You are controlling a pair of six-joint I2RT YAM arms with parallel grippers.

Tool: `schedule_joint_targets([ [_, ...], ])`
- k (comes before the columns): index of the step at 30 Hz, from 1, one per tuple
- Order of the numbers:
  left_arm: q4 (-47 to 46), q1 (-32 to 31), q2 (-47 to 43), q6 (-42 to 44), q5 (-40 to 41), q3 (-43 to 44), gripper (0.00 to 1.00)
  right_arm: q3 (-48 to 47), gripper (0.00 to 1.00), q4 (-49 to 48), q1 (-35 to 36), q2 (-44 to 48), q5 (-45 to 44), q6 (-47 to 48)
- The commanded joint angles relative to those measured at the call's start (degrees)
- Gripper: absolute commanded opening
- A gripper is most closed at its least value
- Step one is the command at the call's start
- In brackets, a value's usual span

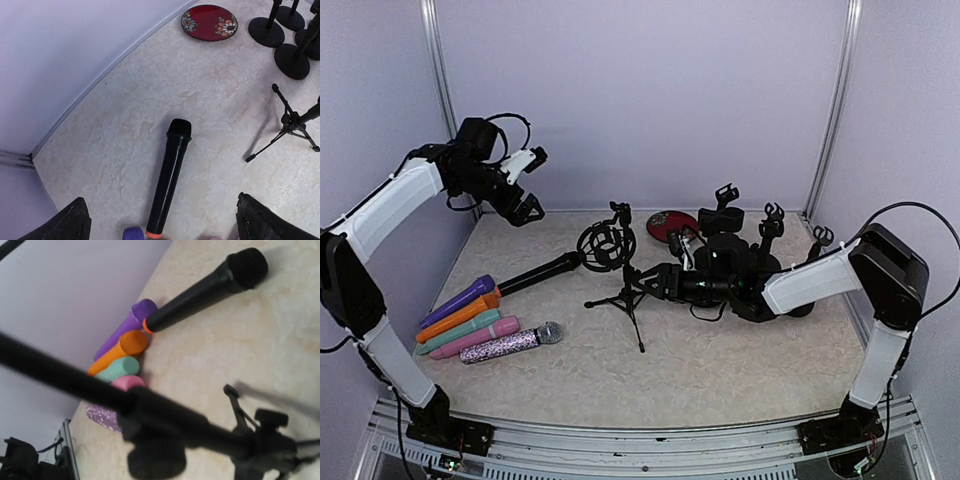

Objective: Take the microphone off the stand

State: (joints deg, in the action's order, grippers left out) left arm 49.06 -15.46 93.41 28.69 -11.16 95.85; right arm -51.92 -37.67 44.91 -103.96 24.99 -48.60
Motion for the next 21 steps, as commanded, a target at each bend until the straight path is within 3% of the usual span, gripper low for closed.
schedule_joint_targets([
  [1, 2.24, 5.92, -9.31, -0.90, -3.98, -8.54, 0.99, -2.77, 0.62, -4.13, -1.36, -2.44, 2.38, -1.04],
  [9, -1.02, 15.25, -21.60, 1.60, -6.41, -25.99, 0.99, -4.68, 0.49, -7.05, -2.93, -5.65, 5.54, -1.89],
  [21, -3.87, 16.98, -21.71, -2.25, -6.07, -34.43, 0.99, -4.48, 0.32, -10.68, -3.00, -6.69, 8.14, -3.34],
])
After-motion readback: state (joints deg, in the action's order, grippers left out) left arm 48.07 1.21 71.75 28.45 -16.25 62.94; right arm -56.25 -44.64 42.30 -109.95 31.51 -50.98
